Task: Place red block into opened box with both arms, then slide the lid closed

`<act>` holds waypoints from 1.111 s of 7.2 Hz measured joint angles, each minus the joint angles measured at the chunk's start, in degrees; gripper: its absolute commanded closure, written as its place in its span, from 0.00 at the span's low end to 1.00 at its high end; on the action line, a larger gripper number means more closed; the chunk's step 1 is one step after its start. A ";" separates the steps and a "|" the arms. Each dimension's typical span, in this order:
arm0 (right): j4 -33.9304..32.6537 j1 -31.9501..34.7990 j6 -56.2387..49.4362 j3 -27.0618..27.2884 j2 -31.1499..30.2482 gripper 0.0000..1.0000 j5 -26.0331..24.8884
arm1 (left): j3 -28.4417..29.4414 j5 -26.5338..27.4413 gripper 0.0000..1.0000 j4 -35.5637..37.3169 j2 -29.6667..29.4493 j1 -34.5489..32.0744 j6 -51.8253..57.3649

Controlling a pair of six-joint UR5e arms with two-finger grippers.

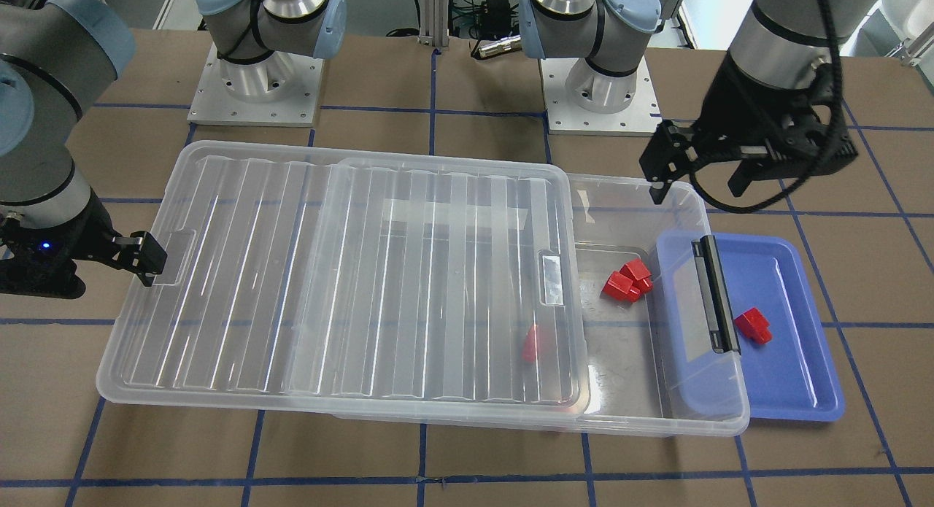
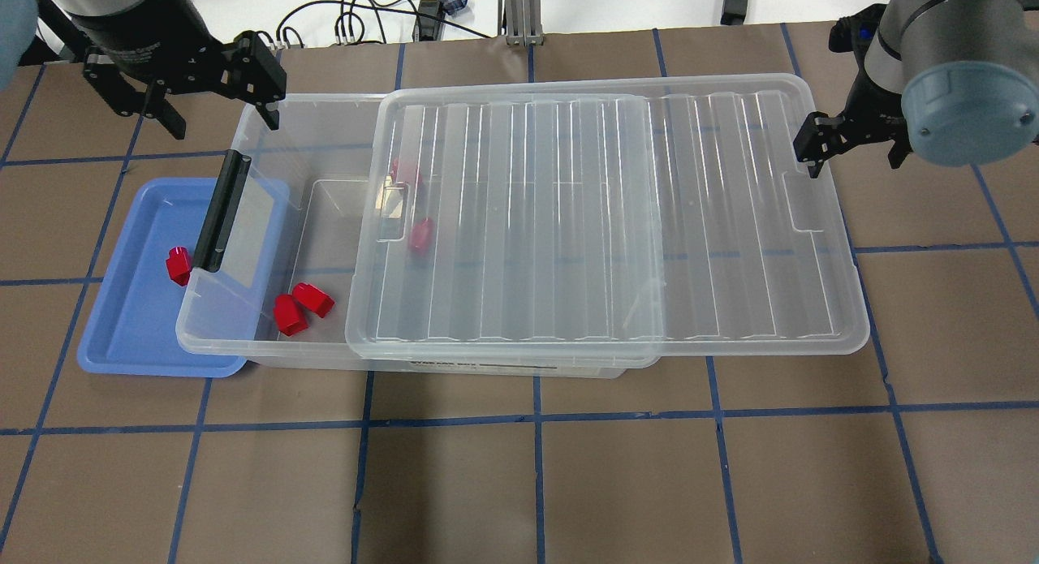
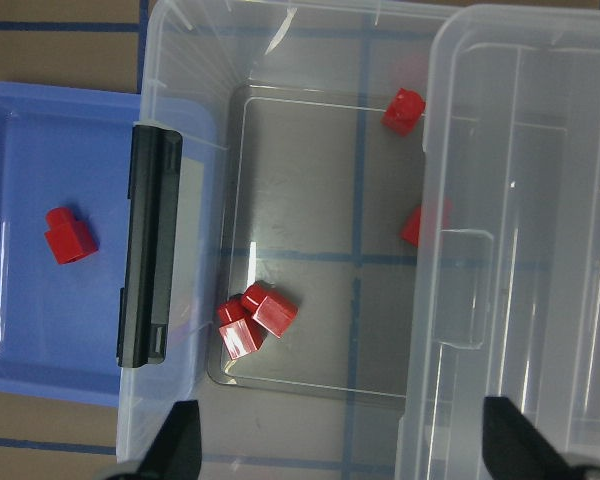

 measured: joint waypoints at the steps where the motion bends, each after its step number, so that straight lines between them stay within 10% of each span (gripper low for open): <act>1: 0.28 -0.01 -0.01 -0.08 -0.34 0.00 -0.02 | -1.70 -1.32 0.02 0.85 -1.16 5.24 2.60; 8: 23.55 12.34 8.39 -15.92 -4.25 0.00 7.47 | -11.67 -6.98 0.00 19.15 -15.02 26.50 20.27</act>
